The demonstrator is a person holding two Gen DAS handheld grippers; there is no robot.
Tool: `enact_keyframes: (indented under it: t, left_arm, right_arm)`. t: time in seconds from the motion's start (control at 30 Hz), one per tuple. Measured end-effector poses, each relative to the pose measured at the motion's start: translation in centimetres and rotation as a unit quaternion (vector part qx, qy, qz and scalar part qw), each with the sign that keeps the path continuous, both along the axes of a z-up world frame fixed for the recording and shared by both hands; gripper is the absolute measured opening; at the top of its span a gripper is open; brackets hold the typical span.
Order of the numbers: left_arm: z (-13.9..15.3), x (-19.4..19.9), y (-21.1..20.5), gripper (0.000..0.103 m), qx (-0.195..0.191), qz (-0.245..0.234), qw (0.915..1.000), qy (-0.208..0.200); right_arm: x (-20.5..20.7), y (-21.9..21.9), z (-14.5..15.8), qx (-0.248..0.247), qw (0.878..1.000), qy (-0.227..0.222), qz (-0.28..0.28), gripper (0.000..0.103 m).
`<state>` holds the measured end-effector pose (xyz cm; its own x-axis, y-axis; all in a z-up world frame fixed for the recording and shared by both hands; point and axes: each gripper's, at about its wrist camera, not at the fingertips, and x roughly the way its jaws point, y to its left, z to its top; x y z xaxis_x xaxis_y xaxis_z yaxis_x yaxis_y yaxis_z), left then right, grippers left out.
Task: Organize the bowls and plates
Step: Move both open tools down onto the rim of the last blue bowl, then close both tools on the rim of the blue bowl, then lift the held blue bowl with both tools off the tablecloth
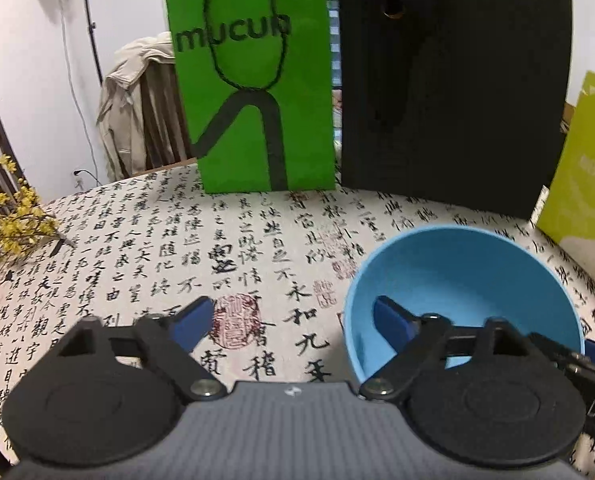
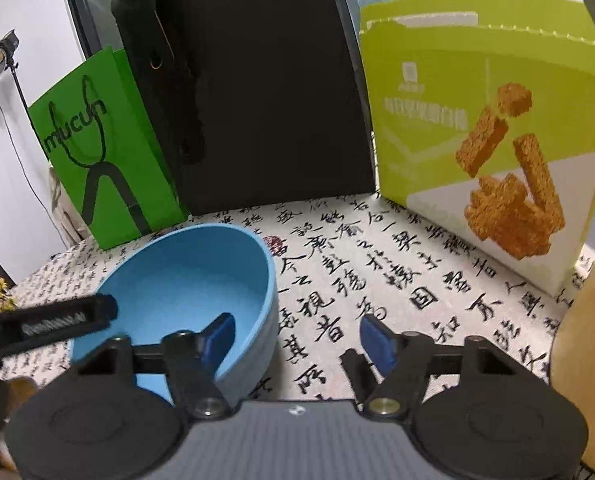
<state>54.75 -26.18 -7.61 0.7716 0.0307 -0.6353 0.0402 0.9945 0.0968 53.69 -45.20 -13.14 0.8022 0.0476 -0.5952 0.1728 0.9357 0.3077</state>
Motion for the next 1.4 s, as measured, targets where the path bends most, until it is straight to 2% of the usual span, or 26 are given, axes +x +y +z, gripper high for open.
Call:
enact_keyframes:
  t: [0.03,0.07,0.23,0.3,0.33,0.37,0.53,0.77,0.9,1.1,1.4]
  left_arm:
    - [-0.1,0.0,-0.2,0.072,0.0,-0.007,1.0,0.001]
    - [-0.2,0.0,-0.3,0.069,0.003,-0.012,0.9999,0.002]
    - [-0.6,-0.4,-0.9,0.032,-0.006,-0.041,0.9991,0.005]
    - [-0.4,-0.9,-1.3,0.022,-0.008,-0.051,0.9987,-0.003]
    - [-0.3,-1.1,-1.5,0.016,-0.01,-0.057,0.9983,-0.007]
    - [-0.3,-1.3,-1.7,0.014,-0.01,-0.063,0.9979,-0.009]
    - [0.0,-2.1,-2.5,0.013,-0.004,-0.075,0.997,-0.018]
    - [-0.2,-2.6,-2.3,0.013,0.001,-0.075,0.997,-0.015]
    - [0.1,-3.4,-1.5,0.013,-0.013,-0.068,0.9975,-0.017]
    - [1.5,-4.9,-0.3,0.013,-0.016,-0.065,0.9966,-0.048]
    - [3.2,-7.8,0.1,0.013,0.009,-0.074,0.9931,-0.09]
  right_arm:
    - [0.0,0.0,0.0,0.004,1.0,0.001,0.002,0.057]
    - [0.0,0.0,-0.1,0.007,1.0,0.001,0.004,0.052]
    - [0.3,0.2,-0.5,0.022,1.0,0.013,0.014,0.041]
    - [0.3,0.3,-0.6,0.033,0.999,0.012,0.02,0.031]
    - [0.2,0.3,-0.7,0.042,0.999,0.012,0.023,0.023]
    - [0.2,0.3,-0.7,0.049,0.998,0.015,0.022,0.018]
    - [0.2,-0.3,-1.1,0.07,0.997,0.019,0.007,0.013]
    - [-0.1,-0.4,-0.9,0.075,0.997,0.011,0.004,0.013]
    - [-0.6,0.3,-0.8,0.078,0.997,0.021,0.012,0.013]
    - [-1.9,1.5,0.3,0.075,0.997,0.005,0.029,0.013]
    - [-3.9,2.1,1.9,0.065,0.997,-0.018,0.043,0.013]
